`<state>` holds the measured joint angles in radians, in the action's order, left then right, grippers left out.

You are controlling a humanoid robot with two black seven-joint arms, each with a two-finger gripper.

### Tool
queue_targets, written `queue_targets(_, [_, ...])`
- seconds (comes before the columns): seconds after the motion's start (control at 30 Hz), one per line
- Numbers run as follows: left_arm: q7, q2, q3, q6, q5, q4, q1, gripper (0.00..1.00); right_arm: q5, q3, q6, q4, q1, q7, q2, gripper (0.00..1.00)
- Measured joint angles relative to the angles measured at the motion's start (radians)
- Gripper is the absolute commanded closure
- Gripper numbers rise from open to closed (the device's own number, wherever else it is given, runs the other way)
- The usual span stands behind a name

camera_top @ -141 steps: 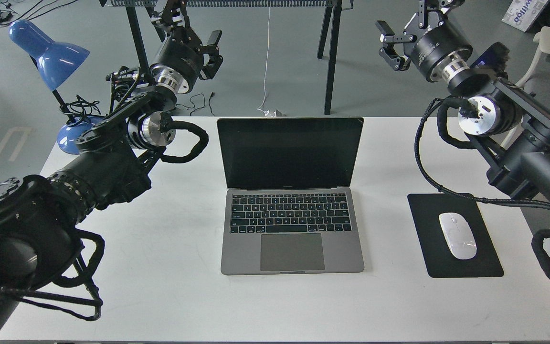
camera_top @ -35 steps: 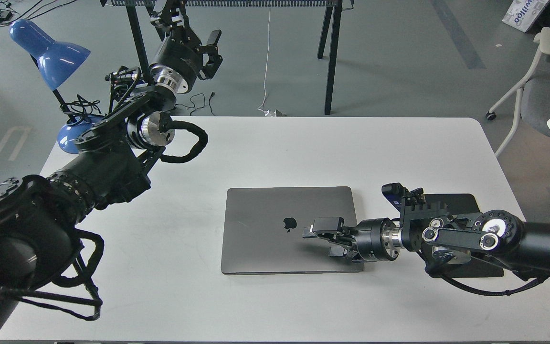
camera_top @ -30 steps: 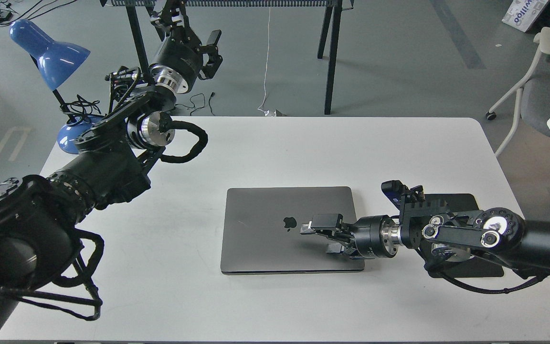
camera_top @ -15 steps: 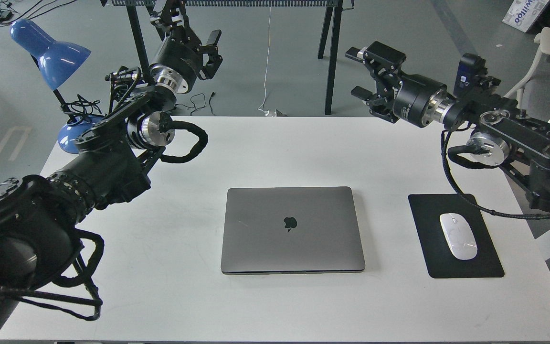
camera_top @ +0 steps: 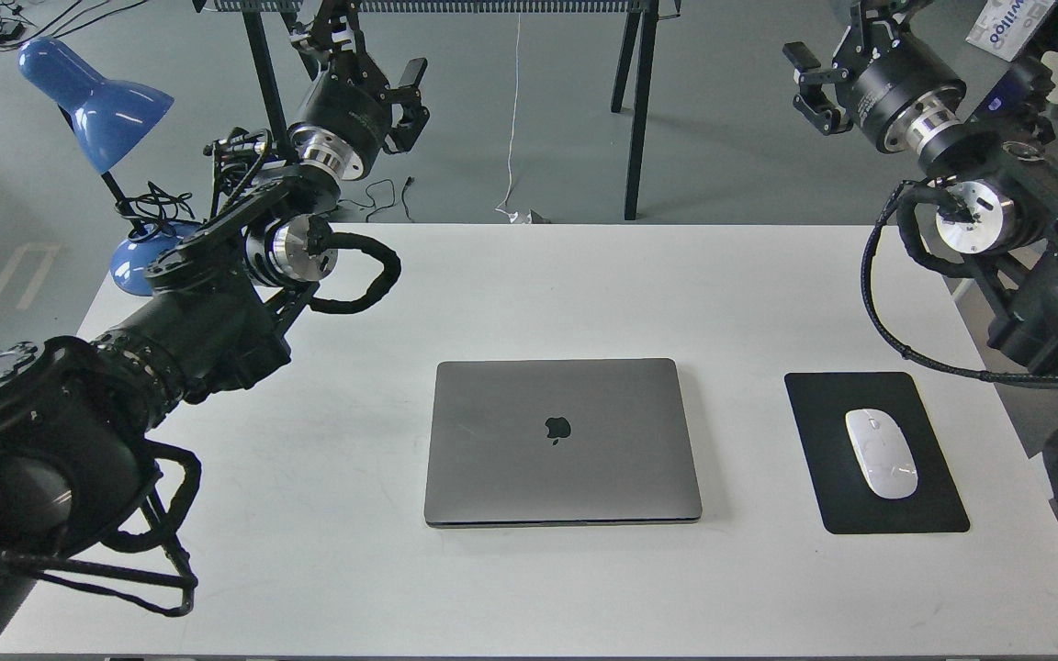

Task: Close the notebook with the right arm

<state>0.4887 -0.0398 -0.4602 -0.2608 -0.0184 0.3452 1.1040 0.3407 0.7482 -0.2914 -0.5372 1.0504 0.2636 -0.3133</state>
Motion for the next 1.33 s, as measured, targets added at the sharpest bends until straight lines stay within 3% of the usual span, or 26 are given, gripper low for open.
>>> queue_targets(0.47, [0.000,0.000,0.000,0.000,0.000,0.000,0.000,0.00,-0.288,0.093,-0.033,0.013,-0.045,0.002,0.065,0.00])
queue_targets(0.8, [0.000,0.000,0.000,0.000,0.000,0.000,0.001,0.00,-0.302,0.103,0.004,-0.129,-0.132,0.003,0.087,0.00])
queue_targets(1.33, [0.000,0.000,0.000,0.000,-0.001,0.000,0.001,0.00,-0.300,0.102,0.023,-0.137,-0.138,0.003,0.085,0.00])
